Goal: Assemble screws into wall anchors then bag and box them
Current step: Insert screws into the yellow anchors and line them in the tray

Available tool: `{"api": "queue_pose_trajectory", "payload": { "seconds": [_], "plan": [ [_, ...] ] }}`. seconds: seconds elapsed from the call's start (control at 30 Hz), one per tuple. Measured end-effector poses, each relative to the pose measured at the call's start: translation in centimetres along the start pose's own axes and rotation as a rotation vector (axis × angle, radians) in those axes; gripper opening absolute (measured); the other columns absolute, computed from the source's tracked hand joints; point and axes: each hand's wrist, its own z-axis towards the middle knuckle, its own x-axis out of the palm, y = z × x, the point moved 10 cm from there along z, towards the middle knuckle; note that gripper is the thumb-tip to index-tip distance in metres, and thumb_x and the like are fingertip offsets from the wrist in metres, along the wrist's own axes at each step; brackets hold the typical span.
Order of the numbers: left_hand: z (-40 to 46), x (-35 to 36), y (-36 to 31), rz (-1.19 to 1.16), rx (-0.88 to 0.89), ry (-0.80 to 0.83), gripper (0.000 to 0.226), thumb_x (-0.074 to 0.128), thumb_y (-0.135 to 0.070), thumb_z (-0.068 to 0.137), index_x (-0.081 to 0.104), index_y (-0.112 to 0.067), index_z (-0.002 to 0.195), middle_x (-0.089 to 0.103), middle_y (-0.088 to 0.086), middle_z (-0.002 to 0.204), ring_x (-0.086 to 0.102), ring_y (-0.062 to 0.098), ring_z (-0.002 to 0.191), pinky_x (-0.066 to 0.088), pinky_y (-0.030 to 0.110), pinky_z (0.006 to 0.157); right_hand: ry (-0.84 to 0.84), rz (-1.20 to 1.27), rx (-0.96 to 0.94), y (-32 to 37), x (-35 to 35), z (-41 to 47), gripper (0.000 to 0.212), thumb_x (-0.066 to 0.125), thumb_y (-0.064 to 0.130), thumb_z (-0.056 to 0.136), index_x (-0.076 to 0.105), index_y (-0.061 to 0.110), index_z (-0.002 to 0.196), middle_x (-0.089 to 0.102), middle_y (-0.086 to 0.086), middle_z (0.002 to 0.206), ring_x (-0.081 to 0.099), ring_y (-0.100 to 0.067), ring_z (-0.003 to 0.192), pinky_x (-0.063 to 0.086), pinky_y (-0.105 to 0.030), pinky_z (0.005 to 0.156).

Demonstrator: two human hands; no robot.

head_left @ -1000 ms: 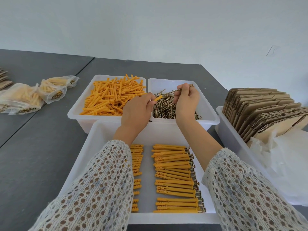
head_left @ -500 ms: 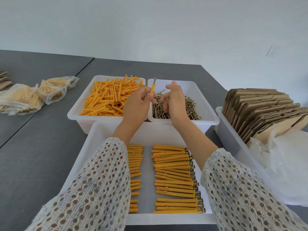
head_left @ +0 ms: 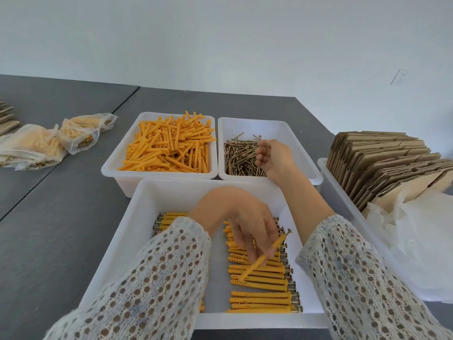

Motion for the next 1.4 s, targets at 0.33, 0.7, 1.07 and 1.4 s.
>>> {"api": "queue_pose_trajectory", "payload": {
  "seconds": [0.33,0.7,1.07,1.4],
  "plan": [
    [2.0,0.9,-2.5,0.555,-0.027,-0.309,0.036,0.081,-0.036,0.081,0.066,-0.008,0.097,0.064,0.002,0.092,0.062,0.023,0.091,0.056,0.04,0.084,-0.028,-0.395,-0.171,0.4,0.2,0.7,0.026,0.038,0.005,0.096,0.06,0.009,0.083,0.057,-0.004,0.065,0.05,-0.013,0.05,0.047,-0.022,0.048],
    [-10.3,-11.9,1.4,0.213,0.053,-1.259,0.025,0.045,-0.019,0.094,0.068,-0.012,0.085,0.069,0.007,0.087,0.058,0.019,0.072,0.049,0.036,0.064,0.252,-1.568,-0.128,-3.1,4.2,0.9,0.031,0.044,0.024,0.097,0.062,0.006,0.114,0.062,-0.012,0.114,0.057,-0.029,0.1,0.048,-0.039,0.089],
    [-9.2,-13.1,11.7,0.22,-0.556,-1.203,0.038,0.027,-0.031,0.103,0.054,-0.024,0.129,0.058,0.008,0.132,0.047,0.034,0.125,0.034,0.049,0.105,0.176,-1.577,0.052,-3.5,2.9,0.3,0.043,0.039,0.035,0.093,0.055,0.01,0.123,0.057,-0.01,0.124,0.054,-0.032,0.119,0.039,-0.049,0.106],
    [-10.1,-13.5,11.6,0.169,-0.447,-1.377,0.027,0.035,-0.029,0.1,0.06,-0.027,0.109,0.064,-0.004,0.085,0.057,0.021,0.08,0.04,0.033,0.069,0.159,-1.47,0.111,-3.6,2.5,0.7,0.073,0.053,0.04,0.092,0.023,0.005,0.149,0.049,-0.015,0.135,0.05,-0.032,0.121,0.039,-0.049,0.107]
  ]
}}
